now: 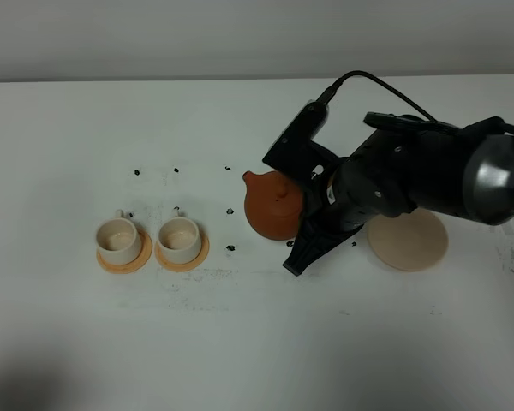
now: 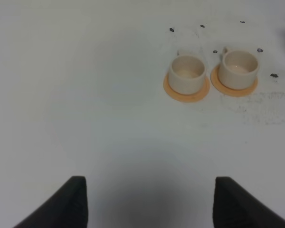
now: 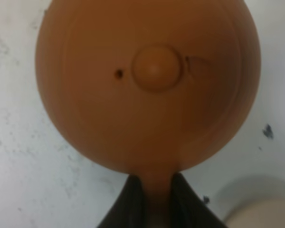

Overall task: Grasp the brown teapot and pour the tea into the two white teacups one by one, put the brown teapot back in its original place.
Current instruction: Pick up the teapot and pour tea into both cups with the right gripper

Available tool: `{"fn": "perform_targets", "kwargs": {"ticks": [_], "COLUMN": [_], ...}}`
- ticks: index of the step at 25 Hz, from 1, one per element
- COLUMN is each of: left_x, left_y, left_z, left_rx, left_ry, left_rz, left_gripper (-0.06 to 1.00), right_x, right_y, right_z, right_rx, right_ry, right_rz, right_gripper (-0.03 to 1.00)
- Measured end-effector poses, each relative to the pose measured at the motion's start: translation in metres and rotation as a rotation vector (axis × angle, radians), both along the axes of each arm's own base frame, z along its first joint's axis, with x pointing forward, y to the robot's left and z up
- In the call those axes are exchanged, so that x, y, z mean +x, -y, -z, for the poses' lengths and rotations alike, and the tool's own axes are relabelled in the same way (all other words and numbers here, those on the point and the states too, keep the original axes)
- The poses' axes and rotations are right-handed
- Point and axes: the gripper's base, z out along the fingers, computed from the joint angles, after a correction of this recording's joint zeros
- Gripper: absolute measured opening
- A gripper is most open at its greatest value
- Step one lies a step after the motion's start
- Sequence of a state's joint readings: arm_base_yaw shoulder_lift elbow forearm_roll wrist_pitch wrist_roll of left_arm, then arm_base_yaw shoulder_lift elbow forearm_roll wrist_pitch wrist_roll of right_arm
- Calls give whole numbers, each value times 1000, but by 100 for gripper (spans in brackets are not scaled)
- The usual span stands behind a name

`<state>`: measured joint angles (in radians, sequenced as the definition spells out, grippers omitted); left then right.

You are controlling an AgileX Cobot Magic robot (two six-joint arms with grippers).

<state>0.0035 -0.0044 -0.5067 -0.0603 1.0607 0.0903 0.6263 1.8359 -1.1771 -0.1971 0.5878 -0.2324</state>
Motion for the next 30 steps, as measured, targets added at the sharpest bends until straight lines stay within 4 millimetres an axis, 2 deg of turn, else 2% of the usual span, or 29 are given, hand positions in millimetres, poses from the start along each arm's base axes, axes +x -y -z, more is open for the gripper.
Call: {"fn": "perform_targets", "kwargs": {"ticks": [9, 20, 30], "left_x": [0, 0, 0], "left_y": [0, 0, 0], "left_z": [0, 0, 0], "left_rx": [1, 1, 1], "left_ry": [0, 0, 0], "left_rz": [0, 0, 0], "left_gripper": [58, 58, 58], "right_x": [2, -3, 10], "right_y": [-27, -43, -51], "right_z": [3, 6, 12], "right_rx": [-97, -197, -274], "right_ry": [69, 158, 189], "right_rz": [-143, -294, -333], "right_gripper": [12, 12, 12]}}
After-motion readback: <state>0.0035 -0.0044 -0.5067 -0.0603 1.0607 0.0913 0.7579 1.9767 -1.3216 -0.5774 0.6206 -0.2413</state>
